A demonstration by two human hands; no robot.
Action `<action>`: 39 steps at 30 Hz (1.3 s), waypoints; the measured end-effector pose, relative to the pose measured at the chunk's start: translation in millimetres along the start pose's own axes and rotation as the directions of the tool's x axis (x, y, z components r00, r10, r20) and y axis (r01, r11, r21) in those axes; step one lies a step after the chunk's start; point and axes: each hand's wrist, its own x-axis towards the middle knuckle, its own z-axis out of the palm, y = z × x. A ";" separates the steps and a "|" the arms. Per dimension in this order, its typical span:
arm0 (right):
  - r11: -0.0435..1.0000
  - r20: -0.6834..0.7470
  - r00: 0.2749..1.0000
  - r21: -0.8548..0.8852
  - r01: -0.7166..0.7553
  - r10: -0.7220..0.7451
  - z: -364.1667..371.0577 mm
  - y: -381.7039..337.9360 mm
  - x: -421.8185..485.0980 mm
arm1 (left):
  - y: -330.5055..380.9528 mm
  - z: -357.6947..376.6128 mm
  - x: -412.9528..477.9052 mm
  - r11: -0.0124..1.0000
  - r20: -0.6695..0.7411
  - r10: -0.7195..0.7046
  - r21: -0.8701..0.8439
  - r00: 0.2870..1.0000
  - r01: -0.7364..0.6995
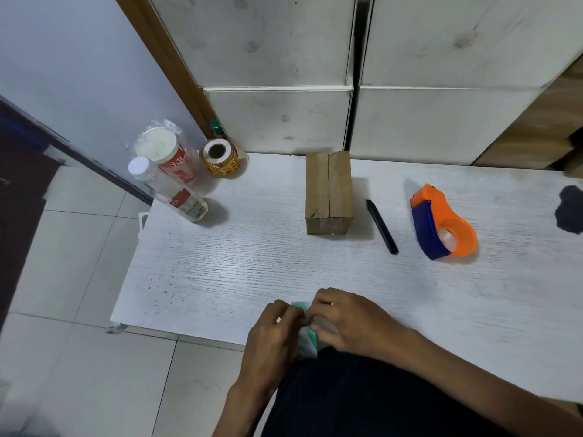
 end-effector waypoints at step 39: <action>0.840 -0.213 0.947 -0.444 -0.312 0.239 -3.8 35.3 45.8 | -1.5 31.9 90.5 0.248 0.511 -0.548 -0.657 0.662 0.712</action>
